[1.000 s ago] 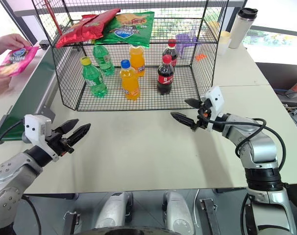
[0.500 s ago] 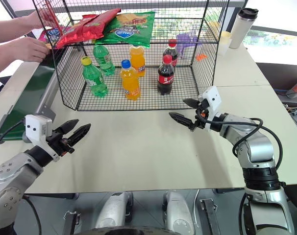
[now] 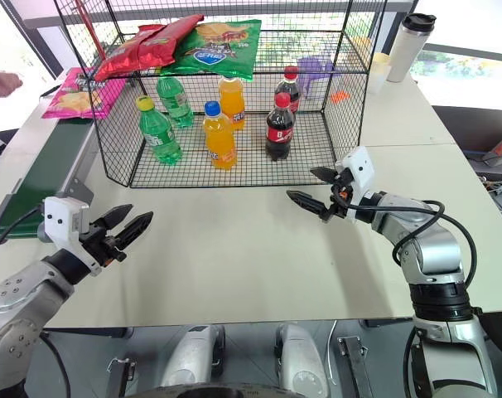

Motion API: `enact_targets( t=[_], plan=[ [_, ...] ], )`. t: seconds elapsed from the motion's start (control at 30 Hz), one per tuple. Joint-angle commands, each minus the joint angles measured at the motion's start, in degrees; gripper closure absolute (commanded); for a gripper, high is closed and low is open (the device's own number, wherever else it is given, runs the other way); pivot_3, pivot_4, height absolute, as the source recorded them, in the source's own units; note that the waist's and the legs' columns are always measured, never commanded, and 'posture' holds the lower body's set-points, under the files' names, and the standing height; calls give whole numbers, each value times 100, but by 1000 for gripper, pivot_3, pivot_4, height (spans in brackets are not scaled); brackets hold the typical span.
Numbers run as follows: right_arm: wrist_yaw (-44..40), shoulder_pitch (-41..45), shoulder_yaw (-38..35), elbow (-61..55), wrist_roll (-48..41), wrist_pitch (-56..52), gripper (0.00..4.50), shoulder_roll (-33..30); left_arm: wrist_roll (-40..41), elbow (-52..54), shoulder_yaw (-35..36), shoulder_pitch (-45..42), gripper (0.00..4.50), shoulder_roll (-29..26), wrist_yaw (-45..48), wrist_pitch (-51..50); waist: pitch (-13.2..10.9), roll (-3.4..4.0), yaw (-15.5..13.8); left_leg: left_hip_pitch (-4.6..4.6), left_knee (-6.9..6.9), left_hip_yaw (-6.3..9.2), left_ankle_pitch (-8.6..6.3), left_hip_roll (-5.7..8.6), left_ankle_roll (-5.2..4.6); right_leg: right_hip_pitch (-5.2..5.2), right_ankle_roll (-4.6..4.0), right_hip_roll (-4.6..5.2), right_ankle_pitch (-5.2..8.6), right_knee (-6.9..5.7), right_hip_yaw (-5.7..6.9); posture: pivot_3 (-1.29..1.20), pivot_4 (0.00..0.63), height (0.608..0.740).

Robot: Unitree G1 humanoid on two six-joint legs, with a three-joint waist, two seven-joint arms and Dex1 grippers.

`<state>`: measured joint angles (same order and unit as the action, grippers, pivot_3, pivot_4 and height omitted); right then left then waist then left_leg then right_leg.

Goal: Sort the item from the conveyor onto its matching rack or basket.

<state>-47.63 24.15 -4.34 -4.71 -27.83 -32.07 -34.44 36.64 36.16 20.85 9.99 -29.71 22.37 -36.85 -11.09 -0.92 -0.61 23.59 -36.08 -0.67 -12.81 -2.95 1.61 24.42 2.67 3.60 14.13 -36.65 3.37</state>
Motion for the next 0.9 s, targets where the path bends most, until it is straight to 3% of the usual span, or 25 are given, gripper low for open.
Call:
enact_targets(
  t=[0.03, 0.17, 0.33, 0.4, 0.47, 0.6, 0.9],
  plan=[
    [-56, 352, -73, -12, -222, -37, 41, 149, -82, 316, 243, 125, 1852, -85, -57, 139, 0, 0, 4, 0, 1, 0, 0, -1, 0, 0, 0, -1, 0, 0, 0, 0, 150, 740],
    [37, 919, -187, 98, -532, -172, 41, 505, -482, 728, 814, 267, 1852, -643, -67, 189, -4, -6, 27, -1, 3, -2, 0, -5, -1, 5, -6, -6, -4, -4, -3, 0, 150, 740],
    [-174, 1401, -12, 149, -768, -432, 41, 700, -1797, 961, 2101, 914, 1852, -1673, 266, 474, -4, -6, 23, -1, 7, -11, -1, -6, -1, 11, -12, -2, -6, -6, -6, 0, 150, 740],
    [-372, 1594, 297, 132, -799, -682, 41, 758, -3343, 660, 2741, 2034, 1852, -1971, 705, 1609, -4, -8, 42, 0, 11, -23, -2, -6, -1, 15, -13, 0, -7, 1, -10, 0, 150, 740],
    [-543, 1706, 487, 101, -712, -417, 41, 939, -4225, 293, 3156, 2781, 1852, -1954, 861, 2560, -2, -7, 118, -1, 21, -46, -6, -8, -5, 23, -14, 5, -7, 10, -20, 0, 150, 740],
    [-817, 1984, 750, 246, -609, -135, 41, 1240, -4951, -168, 3456, 3320, 1852, -1564, 686, 3581, -4, -5, 124, -1, 39, -51, -8, -11, -6, 31, -14, 8, -7, 19, -21, 0, 150, 740],
    [-1392, 2215, 1375, 443, -318, 302, 41, 1619, -6455, -1441, 3260, 3813, 1852, -1039, -310, 5534, -1, -10, 134, 9, 63, -67, -9, -29, -5, 48, -21, 11, -12, 44, -21, 0, 150, 740]
  ],
)
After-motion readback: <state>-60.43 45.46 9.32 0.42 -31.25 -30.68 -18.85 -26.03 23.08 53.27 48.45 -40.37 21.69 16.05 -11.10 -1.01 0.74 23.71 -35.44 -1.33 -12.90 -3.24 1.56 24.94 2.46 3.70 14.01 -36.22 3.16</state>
